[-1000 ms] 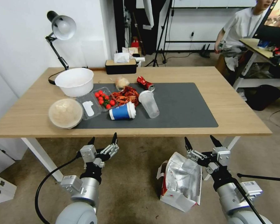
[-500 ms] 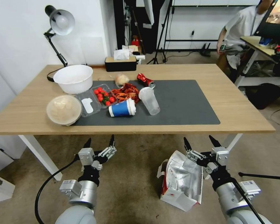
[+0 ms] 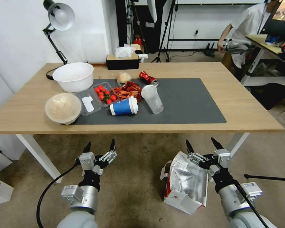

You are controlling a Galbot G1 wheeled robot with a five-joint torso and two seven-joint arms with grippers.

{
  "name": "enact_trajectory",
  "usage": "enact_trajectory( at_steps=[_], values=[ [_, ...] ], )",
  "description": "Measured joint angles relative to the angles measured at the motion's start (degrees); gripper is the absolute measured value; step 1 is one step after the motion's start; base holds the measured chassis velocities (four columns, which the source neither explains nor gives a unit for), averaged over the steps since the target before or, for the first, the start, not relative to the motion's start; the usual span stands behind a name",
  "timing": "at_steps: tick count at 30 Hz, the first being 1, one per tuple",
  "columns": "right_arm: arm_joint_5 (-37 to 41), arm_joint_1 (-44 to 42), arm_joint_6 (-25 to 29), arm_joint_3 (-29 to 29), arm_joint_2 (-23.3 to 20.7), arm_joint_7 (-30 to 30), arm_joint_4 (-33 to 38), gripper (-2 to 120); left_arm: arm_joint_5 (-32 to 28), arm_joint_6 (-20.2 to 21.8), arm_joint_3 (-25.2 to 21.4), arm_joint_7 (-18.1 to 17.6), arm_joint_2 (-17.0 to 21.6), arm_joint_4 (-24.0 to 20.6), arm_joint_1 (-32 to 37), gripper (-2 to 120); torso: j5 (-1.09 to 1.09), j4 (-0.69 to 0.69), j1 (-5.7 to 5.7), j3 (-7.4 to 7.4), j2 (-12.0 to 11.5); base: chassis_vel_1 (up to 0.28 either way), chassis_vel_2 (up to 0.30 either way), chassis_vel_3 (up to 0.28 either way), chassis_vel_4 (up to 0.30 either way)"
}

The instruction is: Pick up the food delivery bag from the floor and place it on the table.

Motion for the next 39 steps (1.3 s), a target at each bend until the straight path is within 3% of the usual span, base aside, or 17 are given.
enact_trajectory(
  at_steps=[39],
  values=[
    [-2.2, 0.4, 1.5, -1.6, 0.5, 2.1, -2.1, 100, 0.4, 0.3, -0.3, -1.3, -0.3, 0.6, -0.2, 100, 0.00, 0.00, -4.13, -5.78, -9.9, 0.000, 0.000, 0.000, 0.000]
  ],
)
